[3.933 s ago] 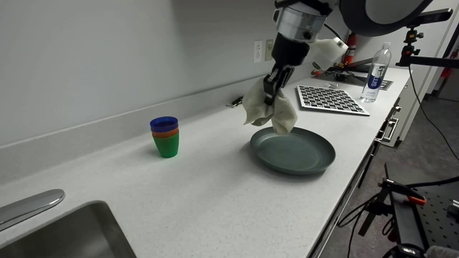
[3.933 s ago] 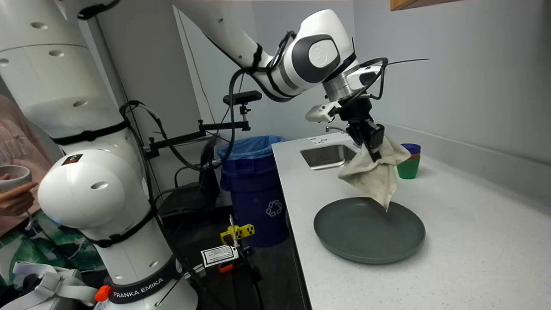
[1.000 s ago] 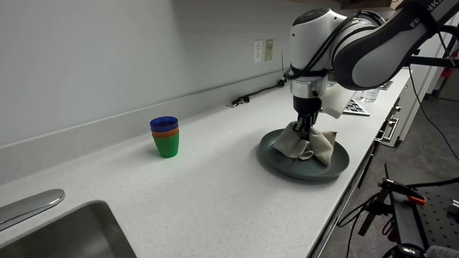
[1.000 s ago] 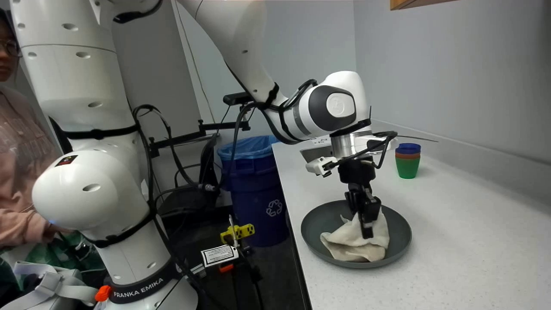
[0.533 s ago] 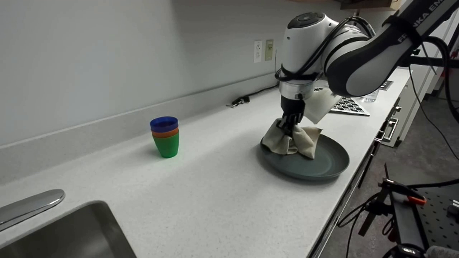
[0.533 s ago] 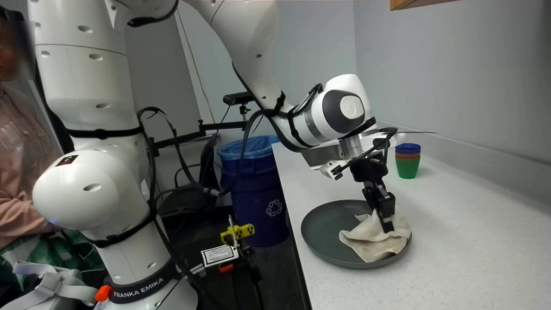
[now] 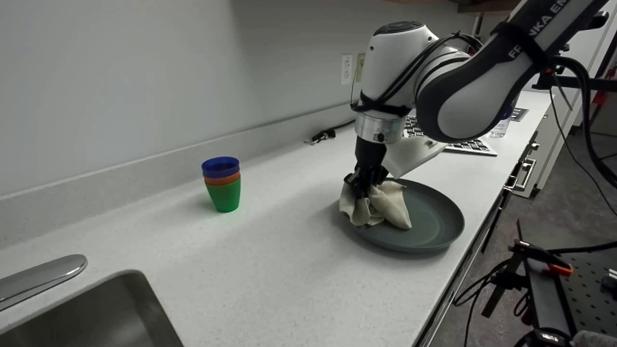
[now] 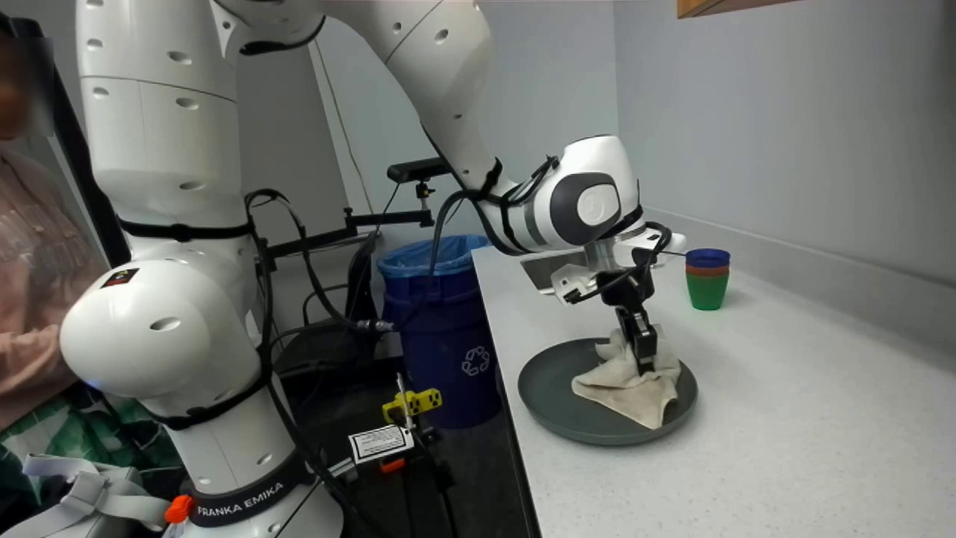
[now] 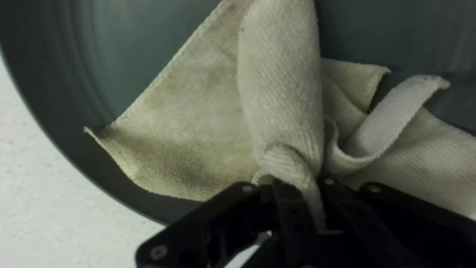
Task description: Pick up the towel and wipe the grey plate
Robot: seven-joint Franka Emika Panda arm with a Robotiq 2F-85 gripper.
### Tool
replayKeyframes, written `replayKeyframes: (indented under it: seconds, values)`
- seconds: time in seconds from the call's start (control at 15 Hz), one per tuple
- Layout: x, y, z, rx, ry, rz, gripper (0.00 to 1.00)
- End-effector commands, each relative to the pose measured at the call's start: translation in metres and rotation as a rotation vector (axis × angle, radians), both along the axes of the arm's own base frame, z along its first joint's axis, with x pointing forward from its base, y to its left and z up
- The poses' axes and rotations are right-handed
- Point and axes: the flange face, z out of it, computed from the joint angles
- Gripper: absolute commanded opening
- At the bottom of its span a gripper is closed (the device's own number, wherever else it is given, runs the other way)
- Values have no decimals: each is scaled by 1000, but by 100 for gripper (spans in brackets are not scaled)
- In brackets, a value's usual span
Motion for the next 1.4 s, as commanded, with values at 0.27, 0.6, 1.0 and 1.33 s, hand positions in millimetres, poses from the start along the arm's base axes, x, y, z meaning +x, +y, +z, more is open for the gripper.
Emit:
replayKeyframes:
  seconds: [0.27, 0.6, 1.0, 1.33]
  values:
    - [-18, 37, 15, 106, 103, 120, 2]
    - [-33, 31, 28, 72, 201, 166, 2]
    - [-60, 17, 23, 66, 387, 138, 2]
    - [-60, -7, 11, 17, 379, 105, 2]
